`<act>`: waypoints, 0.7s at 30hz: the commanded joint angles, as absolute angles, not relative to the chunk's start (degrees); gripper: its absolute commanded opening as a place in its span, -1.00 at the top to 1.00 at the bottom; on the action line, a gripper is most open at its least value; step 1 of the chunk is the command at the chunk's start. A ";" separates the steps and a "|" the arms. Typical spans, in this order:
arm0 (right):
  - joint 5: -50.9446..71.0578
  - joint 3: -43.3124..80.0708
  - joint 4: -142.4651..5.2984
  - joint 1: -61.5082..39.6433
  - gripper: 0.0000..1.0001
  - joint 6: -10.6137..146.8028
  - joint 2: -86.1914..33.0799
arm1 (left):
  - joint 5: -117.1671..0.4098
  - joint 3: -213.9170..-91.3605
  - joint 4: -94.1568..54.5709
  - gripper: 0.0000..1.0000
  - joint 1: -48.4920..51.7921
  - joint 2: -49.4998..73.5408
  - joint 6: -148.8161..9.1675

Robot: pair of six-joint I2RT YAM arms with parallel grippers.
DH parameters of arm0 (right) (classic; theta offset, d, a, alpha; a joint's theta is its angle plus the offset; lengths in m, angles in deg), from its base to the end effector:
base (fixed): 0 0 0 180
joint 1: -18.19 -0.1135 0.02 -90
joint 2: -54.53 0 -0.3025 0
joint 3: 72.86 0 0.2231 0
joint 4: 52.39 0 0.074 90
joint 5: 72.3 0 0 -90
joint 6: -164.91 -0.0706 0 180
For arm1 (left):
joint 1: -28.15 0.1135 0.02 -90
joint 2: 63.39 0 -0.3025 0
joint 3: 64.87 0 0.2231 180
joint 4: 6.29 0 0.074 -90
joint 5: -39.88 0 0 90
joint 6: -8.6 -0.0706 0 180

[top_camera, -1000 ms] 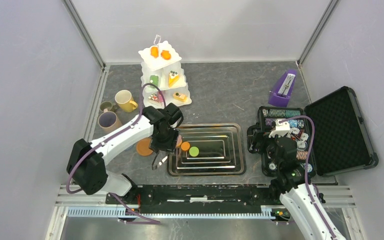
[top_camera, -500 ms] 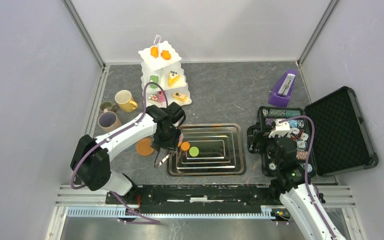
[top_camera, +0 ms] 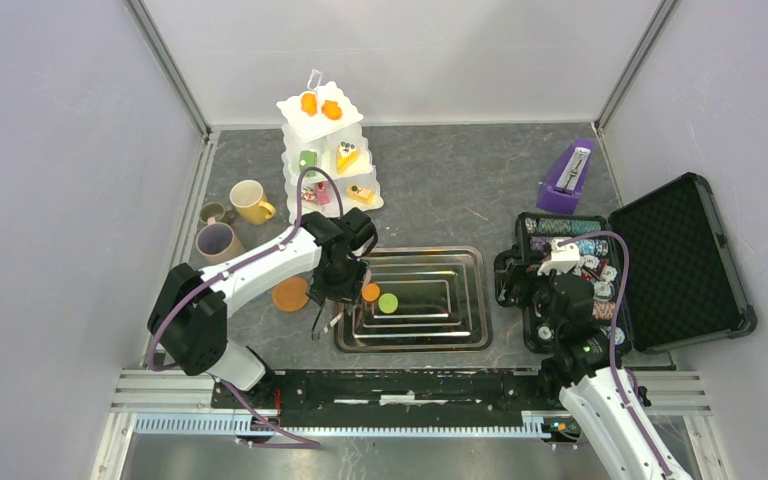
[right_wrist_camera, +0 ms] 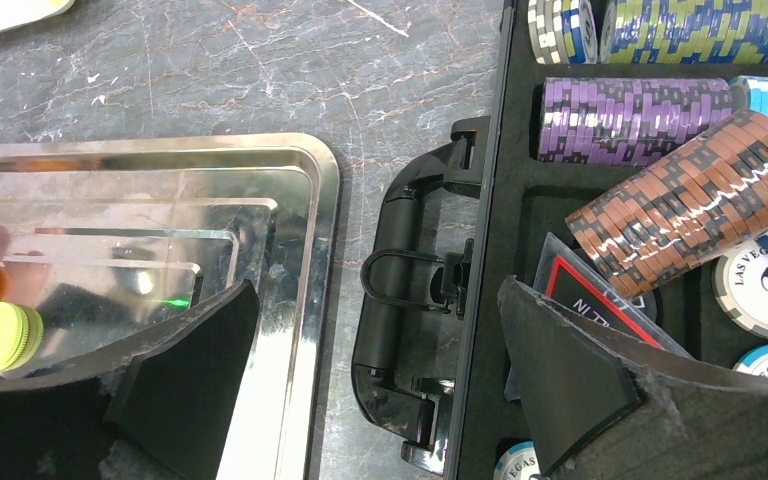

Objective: Serve the afternoon tea

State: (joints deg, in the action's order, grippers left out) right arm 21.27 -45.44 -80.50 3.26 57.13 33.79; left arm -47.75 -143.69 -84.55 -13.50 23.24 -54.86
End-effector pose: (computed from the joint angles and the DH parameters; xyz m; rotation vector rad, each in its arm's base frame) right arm 0.0912 0.0198 0.1938 0.0902 1.9552 0.3172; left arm 0.1762 -0.1528 0.2410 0.4004 3.0353 -0.0064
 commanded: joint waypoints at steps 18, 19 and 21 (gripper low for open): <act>21.30 -45.92 -78.96 3.36 -0.96 56.79 34.66 | -45.24 -143.60 -86.58 -0.32 -16.04 25.07 -57.49; 21.30 -45.92 -79.00 3.32 -0.96 56.72 34.65 | -45.01 -143.49 -86.58 -0.32 -16.06 25.11 -57.50; 21.40 -46.00 -78.93 3.31 -0.96 56.72 34.75 | -44.55 -143.40 -86.58 -0.33 -16.06 25.22 -57.50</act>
State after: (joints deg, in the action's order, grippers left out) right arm 21.25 -45.68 -80.52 3.26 57.13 34.23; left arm -46.35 -143.63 -85.75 -15.77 25.30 -54.88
